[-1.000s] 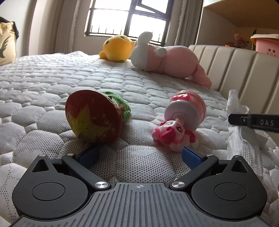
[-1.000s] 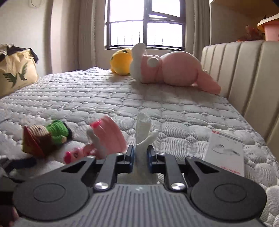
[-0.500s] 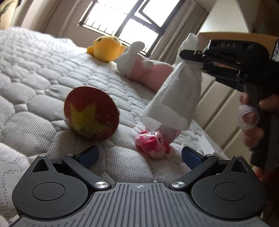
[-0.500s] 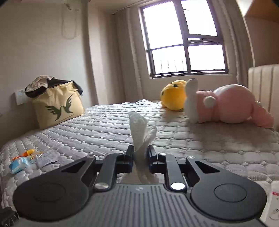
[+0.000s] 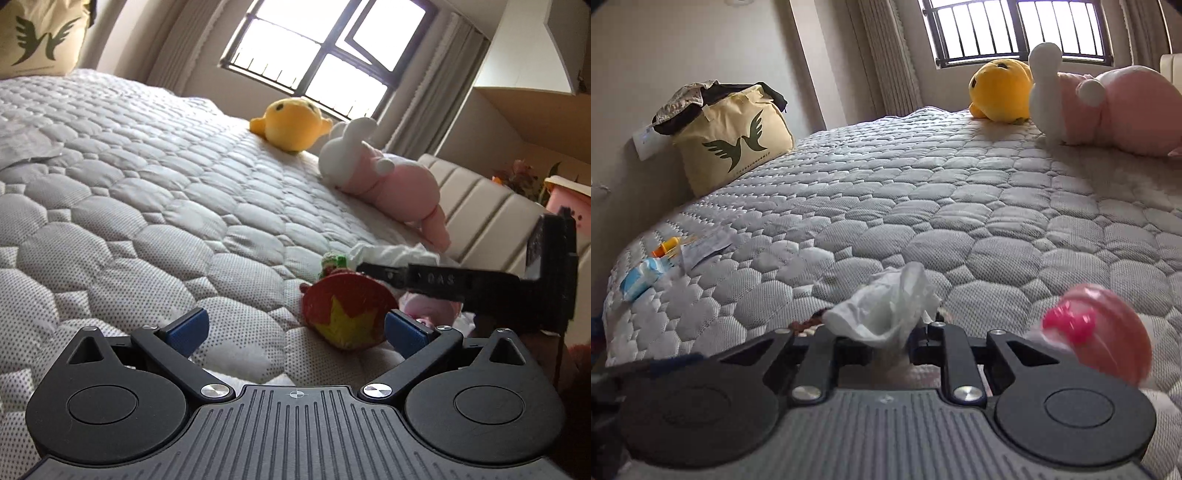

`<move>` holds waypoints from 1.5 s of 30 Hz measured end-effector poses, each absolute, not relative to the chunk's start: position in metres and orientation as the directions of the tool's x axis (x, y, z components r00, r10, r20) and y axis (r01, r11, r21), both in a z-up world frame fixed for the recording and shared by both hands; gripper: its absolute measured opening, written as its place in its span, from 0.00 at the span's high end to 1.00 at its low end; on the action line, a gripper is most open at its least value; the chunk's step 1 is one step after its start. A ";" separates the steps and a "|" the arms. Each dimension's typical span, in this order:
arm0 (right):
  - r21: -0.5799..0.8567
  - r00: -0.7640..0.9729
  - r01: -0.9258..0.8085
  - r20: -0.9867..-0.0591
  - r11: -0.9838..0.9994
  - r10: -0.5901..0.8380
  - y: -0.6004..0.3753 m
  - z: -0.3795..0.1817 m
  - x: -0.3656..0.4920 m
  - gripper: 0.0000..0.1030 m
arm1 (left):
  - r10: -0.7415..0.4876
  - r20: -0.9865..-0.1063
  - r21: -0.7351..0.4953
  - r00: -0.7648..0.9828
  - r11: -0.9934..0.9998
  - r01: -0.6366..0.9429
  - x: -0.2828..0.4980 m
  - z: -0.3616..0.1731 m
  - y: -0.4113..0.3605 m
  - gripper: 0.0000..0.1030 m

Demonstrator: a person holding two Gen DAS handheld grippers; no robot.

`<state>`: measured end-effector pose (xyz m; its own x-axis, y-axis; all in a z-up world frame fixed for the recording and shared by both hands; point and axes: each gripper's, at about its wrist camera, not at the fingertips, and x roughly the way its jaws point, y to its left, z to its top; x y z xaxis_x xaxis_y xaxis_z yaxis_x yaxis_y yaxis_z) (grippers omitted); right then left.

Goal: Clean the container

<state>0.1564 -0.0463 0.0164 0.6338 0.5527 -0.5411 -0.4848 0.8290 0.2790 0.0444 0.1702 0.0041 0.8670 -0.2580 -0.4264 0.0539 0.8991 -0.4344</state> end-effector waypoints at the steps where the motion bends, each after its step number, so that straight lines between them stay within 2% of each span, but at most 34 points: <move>1: 0.301 0.626 -0.478 -0.543 0.825 0.560 -0.052 0.017 0.147 0.80 | -0.272 -0.426 -0.429 0.863 0.900 0.072 0.049 0.006 0.168 0.00; 5: 0.389 0.552 -0.490 -0.554 0.780 0.623 -0.074 0.016 0.114 0.83 | -0.376 -0.416 -0.422 0.828 0.886 0.190 0.056 0.010 0.146 0.00; 8: 0.404 0.520 -0.504 -0.564 0.763 0.642 -0.088 0.010 0.092 0.84 | -0.453 -0.419 -0.396 0.787 0.871 0.290 0.062 0.013 0.124 0.00; 12: 0.342 0.591 -0.466 -0.566 0.816 0.575 -0.119 0.010 0.070 0.86 | -0.358 -0.466 -0.139 0.809 0.933 0.332 0.069 0.012 0.091 0.00; 15: 0.313 0.676 -0.383 -0.546 0.869 0.495 -0.148 0.018 0.066 0.86 | -0.292 -0.496 -0.048 0.817 0.949 0.310 0.080 0.008 0.086 0.00; 19: 0.353 0.717 -0.373 -0.477 0.858 0.509 -0.166 0.040 0.070 0.88 | -0.232 -0.526 0.027 0.818 0.957 0.289 0.096 -0.006 0.086 0.00; 23: 0.363 0.714 -0.441 -0.412 0.821 0.566 -0.145 0.069 0.088 0.88 | -0.224 -0.554 0.016 0.802 0.960 0.279 0.103 -0.017 0.089 0.00; 26: 0.397 0.687 -0.505 -0.352 0.766 0.636 -0.118 0.089 0.107 0.88 | -0.188 -0.541 0.037 0.820 0.968 0.247 0.100 -0.018 0.090 0.00; 29: 0.412 0.647 -0.541 -0.353 0.733 0.676 -0.087 0.094 0.132 0.88 | -0.168 -0.530 0.046 0.831 0.973 0.226 0.098 -0.019 0.091 0.00; 35: 0.354 0.562 -0.464 -0.592 0.812 0.578 -0.052 0.034 0.159 0.88 | -0.197 -0.520 -0.033 0.831 0.977 0.211 0.099 -0.018 0.106 0.00; 39: 0.299 0.552 -0.429 -0.660 0.852 0.510 -0.068 0.013 0.148 0.86 | -0.225 -0.519 -0.084 0.825 0.973 0.213 0.100 -0.018 0.113 0.00; 42: 0.234 0.569 -0.442 -0.673 0.866 0.473 -0.079 0.013 0.133 0.85 | -0.226 -0.511 -0.085 0.829 0.973 0.213 0.098 -0.016 0.115 0.00; 43: 0.189 0.595 -0.456 -0.662 0.870 0.456 -0.081 0.018 0.124 0.81 | -0.225 -0.502 -0.084 0.835 0.974 0.212 0.095 -0.016 0.115 0.00; 44: 0.129 0.632 -0.472 -0.640 0.872 0.437 -0.080 0.024 0.116 0.69 | -0.225 -0.488 -0.084 0.843 0.974 0.212 0.092 -0.015 0.116 0.00; 45: 0.056 0.678 -0.484 -0.607 0.873 0.414 -0.078 0.031 0.107 0.63 | -0.227 -0.470 -0.086 0.853 0.973 0.212 0.089 -0.014 0.117 0.00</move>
<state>0.1066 -0.0777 0.0308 0.6782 0.4142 -0.6070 -0.4838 0.8734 0.0555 0.0890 0.1168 -0.0139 0.8531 -0.2275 -0.4696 0.2123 0.9734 -0.0859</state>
